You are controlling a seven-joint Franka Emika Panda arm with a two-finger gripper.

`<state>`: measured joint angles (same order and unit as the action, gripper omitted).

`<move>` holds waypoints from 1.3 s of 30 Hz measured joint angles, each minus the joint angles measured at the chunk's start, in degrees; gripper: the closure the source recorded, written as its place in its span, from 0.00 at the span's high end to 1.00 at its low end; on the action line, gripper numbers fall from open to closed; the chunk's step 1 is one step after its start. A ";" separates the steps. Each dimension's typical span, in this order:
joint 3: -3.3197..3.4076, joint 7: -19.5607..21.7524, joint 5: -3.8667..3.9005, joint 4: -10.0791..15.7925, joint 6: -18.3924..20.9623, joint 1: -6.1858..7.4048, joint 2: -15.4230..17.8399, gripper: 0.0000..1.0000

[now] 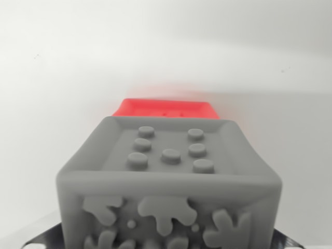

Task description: Destack cube

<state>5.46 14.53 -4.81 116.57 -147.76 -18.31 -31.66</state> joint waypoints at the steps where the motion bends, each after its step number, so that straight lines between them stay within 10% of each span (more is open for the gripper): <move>1: 0.00 0.00 0.00 0.00 0.00 0.00 0.00 0.00; 39: 0.41 0.03 0.07 0.40 2.76 0.30 3.37 0.00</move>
<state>5.86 14.56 -4.74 116.97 -145.00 -18.01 -28.29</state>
